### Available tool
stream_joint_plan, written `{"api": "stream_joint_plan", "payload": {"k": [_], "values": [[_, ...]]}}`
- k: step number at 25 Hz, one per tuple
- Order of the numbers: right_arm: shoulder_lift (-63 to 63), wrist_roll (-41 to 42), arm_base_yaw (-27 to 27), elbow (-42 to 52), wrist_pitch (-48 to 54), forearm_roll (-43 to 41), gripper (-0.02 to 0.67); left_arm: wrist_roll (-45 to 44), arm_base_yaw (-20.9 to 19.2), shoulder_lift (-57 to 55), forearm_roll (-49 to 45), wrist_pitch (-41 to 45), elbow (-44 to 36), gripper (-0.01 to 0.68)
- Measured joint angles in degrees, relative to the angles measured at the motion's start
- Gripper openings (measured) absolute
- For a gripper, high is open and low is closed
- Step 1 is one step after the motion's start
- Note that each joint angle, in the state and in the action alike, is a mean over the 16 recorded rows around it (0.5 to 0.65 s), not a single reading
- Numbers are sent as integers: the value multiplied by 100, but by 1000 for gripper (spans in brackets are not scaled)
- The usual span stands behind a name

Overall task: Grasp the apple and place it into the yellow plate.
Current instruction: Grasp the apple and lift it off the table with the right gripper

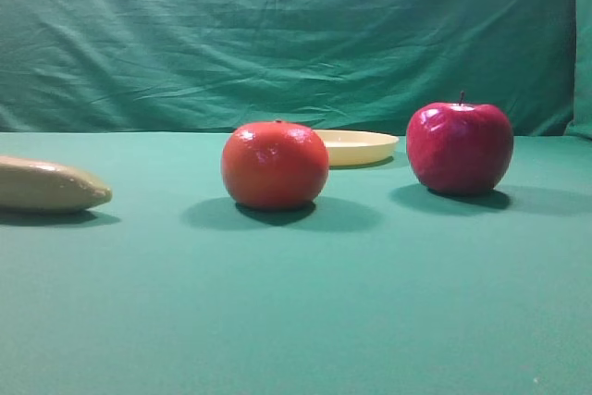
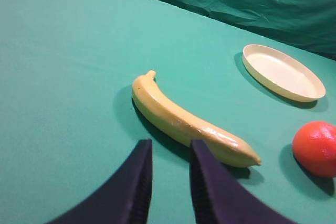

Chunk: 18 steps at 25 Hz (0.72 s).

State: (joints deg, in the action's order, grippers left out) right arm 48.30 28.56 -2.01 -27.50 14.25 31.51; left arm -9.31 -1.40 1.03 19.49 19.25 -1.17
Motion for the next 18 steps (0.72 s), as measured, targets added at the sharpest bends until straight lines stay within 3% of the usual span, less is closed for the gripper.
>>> {"api": "stream_joint_plan", "payload": {"k": [7, 18], "values": [[983, 453, -186, -624, 301, 616, 34, 0, 0, 0, 0, 0, 0, 157], [2468, 1660, -1145, -1584, 561, 707, 62, 0, 0, 0, 0, 0, 0, 157]]}}
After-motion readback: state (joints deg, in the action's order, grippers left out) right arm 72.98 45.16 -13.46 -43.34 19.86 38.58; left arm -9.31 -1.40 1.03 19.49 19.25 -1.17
